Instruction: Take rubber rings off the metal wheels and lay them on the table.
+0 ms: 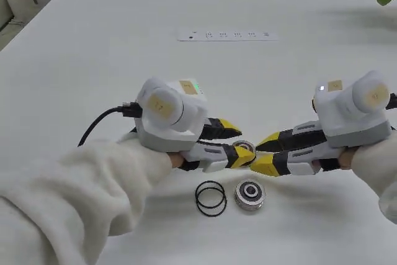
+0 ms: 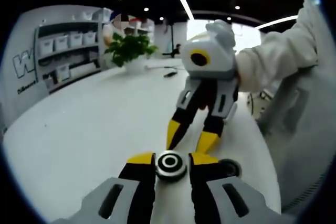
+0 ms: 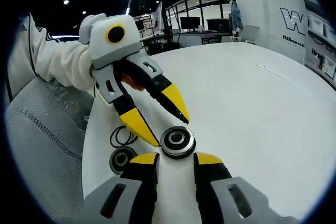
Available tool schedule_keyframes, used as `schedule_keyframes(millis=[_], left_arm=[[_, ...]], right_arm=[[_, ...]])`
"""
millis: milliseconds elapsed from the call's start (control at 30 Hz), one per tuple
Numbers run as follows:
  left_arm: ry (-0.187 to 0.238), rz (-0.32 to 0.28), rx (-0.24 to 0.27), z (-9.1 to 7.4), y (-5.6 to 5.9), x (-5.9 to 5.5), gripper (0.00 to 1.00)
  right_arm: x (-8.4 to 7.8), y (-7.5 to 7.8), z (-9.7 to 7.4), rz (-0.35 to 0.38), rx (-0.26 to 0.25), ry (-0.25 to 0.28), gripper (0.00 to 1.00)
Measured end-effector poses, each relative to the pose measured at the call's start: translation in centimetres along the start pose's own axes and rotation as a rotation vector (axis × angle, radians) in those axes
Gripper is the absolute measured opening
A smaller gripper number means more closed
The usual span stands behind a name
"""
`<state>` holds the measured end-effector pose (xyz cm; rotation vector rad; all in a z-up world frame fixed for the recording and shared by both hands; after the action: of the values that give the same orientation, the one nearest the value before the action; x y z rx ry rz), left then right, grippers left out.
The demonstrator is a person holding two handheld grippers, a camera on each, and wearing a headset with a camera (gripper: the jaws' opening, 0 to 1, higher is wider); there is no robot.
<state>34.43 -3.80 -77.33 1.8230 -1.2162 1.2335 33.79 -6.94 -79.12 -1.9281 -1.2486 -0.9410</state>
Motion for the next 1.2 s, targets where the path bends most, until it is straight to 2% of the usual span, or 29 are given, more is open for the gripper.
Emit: schedule_keyframes(millis=[100, 167, 267, 733, 1200], left_arm=[[-0.014, 0.001, 0.002, 0.11, -0.06, -0.46, 0.22], [-0.005, -0.025, 0.006, 0.16, -0.17, -0.57, 0.21], [-0.016, -0.02, 0.004, 0.3, -0.14, -0.83, 0.19], [-0.003, -0.033, 0.009, 0.12, -0.26, -0.94, 0.14], [-0.011, -0.044, 0.012, -0.25, -0.08, -1.07, 0.14]], right_arm=[[0.07, 0.14, -0.02, -0.004, -0.006, 0.001, 0.23], [0.13, 0.16, 0.01, -0.003, -0.008, 0.003, 0.23], [0.16, 0.21, 0.06, -0.007, -0.011, 0.004, 0.23], [0.28, 0.23, 0.22, -0.013, -0.011, 0.011, 0.2], [0.07, -0.2, 0.33, -0.071, 0.008, -0.014, 0.14]])
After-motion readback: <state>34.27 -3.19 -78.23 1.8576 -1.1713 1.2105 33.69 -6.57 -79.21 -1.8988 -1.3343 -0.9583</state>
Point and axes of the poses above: the centre of the closed fingertips' face, and the gripper's own axes: z roughly forward along the fingers, y roughly to its right, x roughly out of its top, the point moved 2 cm from there along -z, roughly backward along the fingers, and after that the axes turned 4 degrees about y, right-handed, at the moved point
